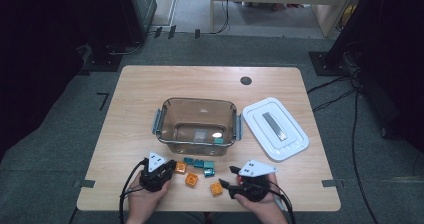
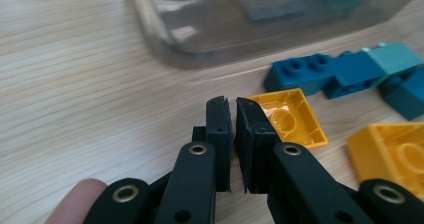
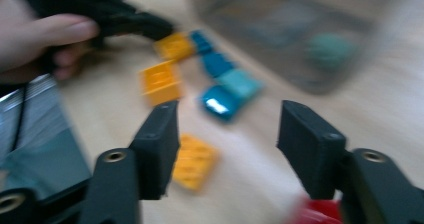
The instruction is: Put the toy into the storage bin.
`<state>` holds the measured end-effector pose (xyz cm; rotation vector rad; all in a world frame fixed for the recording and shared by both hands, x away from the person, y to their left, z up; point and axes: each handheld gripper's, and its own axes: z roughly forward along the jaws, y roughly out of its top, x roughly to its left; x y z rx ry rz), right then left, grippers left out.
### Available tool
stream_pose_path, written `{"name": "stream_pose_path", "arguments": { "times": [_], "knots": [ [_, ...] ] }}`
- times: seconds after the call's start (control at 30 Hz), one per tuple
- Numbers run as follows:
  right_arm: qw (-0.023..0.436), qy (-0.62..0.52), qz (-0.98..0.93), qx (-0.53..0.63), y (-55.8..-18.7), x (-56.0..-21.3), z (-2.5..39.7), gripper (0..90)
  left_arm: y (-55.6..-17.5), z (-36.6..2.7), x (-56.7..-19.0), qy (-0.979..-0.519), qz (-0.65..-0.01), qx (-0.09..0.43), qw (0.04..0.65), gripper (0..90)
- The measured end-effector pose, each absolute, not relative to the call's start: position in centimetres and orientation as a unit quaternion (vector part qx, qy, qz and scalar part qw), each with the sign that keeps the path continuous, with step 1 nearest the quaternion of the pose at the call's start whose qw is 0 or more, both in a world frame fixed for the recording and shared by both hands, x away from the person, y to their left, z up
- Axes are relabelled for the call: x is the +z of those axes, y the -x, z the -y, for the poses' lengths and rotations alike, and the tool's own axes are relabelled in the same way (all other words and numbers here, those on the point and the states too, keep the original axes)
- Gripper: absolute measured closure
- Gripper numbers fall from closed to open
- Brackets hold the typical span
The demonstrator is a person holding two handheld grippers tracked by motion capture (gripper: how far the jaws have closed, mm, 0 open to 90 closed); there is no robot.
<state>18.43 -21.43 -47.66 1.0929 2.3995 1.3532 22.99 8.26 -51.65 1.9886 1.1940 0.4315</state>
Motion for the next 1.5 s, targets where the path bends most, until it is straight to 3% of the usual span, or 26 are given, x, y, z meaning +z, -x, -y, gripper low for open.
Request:
{"name": "stream_pose_path", "arguments": {
  "times": [0.1,0.57,0.73,1.03,1.33,1.5],
  "knots": [
    [0.093,-0.346,-0.822,0.441,-17.9,-48.6,19.9,32.4,-22.8,-7.4,-51.7,-0.784,-0.46,0.168,0.382,87.5],
    [0.117,-0.323,-0.851,0.397,-17.3,-51.4,19.6,51.5,-22.4,-3.4,-51.8,-0.801,-0.424,0.148,0.396,85.3],
    [0.121,-0.361,-0.84,0.388,-18.0,-51.7,21.1,58.4,-22.4,-1.8,-51.9,-0.802,-0.42,0.153,0.396,89.0],
    [0.132,-0.378,-0.822,0.405,-18.1,-51.0,22.5,54.5,-22.6,1.5,-51.9,-0.808,-0.401,0.122,0.415,88.2],
    [0.139,-0.379,-0.807,0.431,-17.5,-50.0,22.4,52.2,-22.2,0.7,-50.6,-0.797,-0.382,0.101,0.457,68.9],
    [0.128,-0.371,-0.807,0.442,-17.7,-49.7,19.8,48.9,-21.7,-1.7,-48.9,-0.785,-0.393,0.12,0.464,64.3]
  ]
}}
